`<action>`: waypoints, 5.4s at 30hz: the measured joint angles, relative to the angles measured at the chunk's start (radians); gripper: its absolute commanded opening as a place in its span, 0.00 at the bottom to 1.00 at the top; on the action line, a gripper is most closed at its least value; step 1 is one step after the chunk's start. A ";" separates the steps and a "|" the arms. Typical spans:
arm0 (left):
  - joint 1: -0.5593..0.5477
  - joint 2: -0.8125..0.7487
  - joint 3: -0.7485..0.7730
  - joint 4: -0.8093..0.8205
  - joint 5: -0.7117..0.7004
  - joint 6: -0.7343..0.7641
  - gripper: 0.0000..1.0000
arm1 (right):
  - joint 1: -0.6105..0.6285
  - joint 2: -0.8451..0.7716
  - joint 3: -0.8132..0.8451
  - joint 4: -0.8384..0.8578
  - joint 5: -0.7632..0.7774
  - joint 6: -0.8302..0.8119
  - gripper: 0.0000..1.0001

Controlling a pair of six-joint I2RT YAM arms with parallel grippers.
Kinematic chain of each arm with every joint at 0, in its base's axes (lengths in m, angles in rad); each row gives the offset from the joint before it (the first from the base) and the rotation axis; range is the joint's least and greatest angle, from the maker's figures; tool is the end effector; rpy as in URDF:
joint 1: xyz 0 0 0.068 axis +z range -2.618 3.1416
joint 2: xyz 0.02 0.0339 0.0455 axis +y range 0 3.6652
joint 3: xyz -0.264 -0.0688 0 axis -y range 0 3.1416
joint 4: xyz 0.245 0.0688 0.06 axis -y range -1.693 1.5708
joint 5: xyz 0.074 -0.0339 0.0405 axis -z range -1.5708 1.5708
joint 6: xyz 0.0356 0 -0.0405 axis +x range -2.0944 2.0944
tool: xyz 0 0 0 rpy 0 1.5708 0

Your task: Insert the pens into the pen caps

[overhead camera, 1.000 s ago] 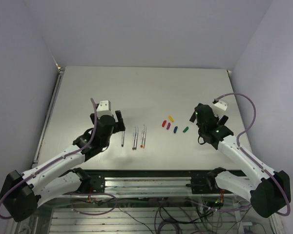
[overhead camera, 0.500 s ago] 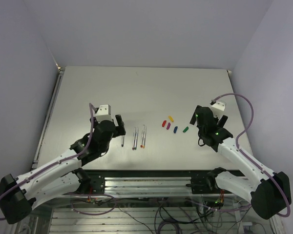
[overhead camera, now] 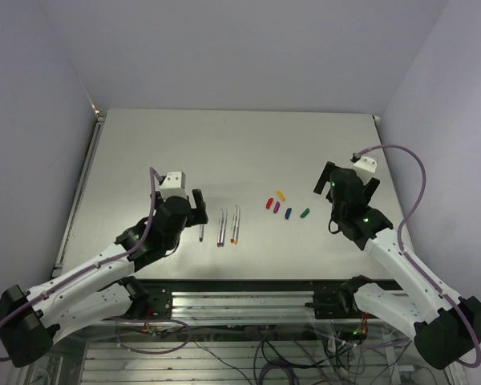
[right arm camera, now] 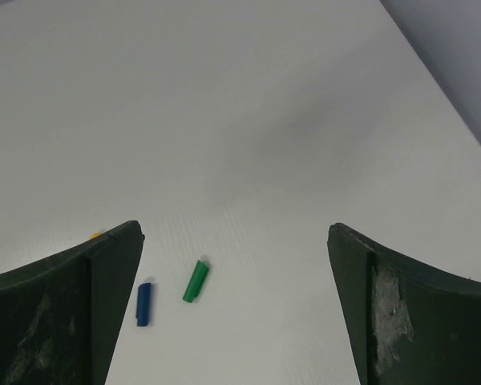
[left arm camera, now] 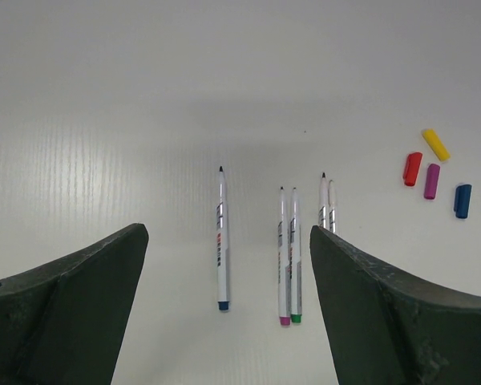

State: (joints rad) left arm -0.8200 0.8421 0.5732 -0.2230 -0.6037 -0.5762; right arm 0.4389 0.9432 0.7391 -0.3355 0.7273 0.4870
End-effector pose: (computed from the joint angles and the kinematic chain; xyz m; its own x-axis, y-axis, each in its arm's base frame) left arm 0.1426 -0.1232 0.2544 -0.4121 -0.2158 -0.8852 0.0429 0.9659 -0.2554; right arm 0.1941 0.0650 0.2846 -0.3179 0.2369 -0.9180 0.3934 0.9139 0.0996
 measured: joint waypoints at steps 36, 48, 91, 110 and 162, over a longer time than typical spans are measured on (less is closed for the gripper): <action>0.000 -0.046 -0.029 0.002 -0.089 -0.128 0.93 | -0.007 -0.093 -0.056 0.144 -0.224 -0.024 0.80; 0.000 -0.021 -0.047 -0.071 -0.061 -0.201 0.43 | -0.008 -0.118 -0.184 0.116 -0.232 0.144 0.00; 0.000 -0.087 -0.144 -0.102 -0.019 -0.183 0.99 | -0.008 -0.163 -0.216 0.067 -0.237 0.165 1.00; 0.000 -0.073 -0.158 -0.076 -0.006 -0.164 0.96 | -0.008 -0.163 -0.216 0.064 -0.233 0.159 0.99; 0.000 0.015 -0.190 -0.043 0.051 -0.147 0.62 | -0.008 -0.164 -0.218 0.036 -0.236 0.186 0.93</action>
State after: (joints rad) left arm -0.8200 0.8574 0.3828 -0.2661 -0.5526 -0.7235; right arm 0.4309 0.7788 0.5209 -0.2996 0.4911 0.6727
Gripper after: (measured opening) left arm 0.762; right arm 0.965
